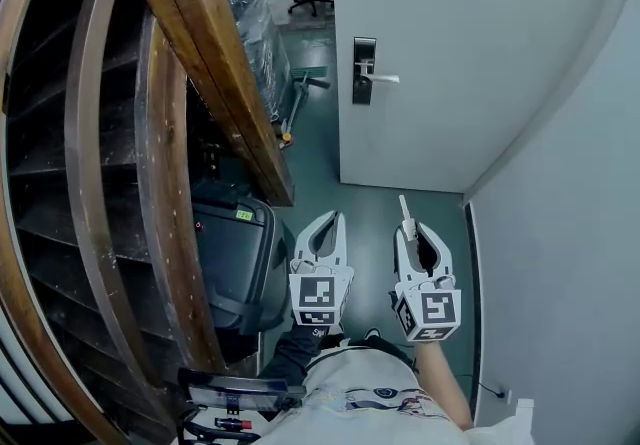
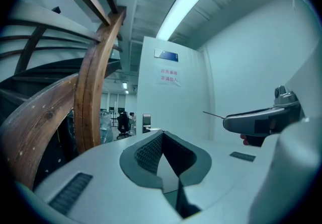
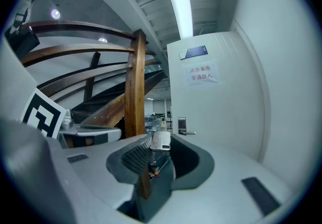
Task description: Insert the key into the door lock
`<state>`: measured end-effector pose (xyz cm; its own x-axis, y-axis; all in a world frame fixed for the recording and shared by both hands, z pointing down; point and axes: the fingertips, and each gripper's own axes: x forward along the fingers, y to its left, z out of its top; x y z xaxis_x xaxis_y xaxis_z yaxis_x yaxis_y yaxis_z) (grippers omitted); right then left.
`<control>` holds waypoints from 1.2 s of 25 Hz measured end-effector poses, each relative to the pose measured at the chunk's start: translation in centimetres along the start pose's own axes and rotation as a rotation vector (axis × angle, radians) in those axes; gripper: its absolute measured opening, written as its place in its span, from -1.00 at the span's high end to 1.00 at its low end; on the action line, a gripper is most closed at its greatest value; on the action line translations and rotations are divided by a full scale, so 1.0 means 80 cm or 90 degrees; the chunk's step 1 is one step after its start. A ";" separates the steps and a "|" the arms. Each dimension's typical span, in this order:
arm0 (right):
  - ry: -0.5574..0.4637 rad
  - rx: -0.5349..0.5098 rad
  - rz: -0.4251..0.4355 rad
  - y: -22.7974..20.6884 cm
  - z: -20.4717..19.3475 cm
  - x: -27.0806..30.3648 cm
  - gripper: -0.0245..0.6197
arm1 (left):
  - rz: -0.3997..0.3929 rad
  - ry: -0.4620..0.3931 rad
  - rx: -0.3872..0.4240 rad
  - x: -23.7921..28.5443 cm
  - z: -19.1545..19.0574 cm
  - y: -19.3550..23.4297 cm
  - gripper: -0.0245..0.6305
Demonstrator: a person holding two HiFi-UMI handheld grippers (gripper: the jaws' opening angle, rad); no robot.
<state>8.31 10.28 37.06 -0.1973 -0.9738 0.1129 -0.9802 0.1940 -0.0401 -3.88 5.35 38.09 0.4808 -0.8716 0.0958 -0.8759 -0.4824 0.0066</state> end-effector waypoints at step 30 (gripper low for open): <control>0.005 0.001 0.021 -0.068 -0.011 0.212 0.55 | 0.030 0.031 -0.012 0.184 -0.024 0.083 0.91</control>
<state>10.31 -7.19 40.10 -0.2295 -0.9660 0.1195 -0.9732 0.2255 -0.0462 -2.65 -10.52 41.45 0.4365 -0.8880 0.1449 -0.8986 -0.4384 0.0201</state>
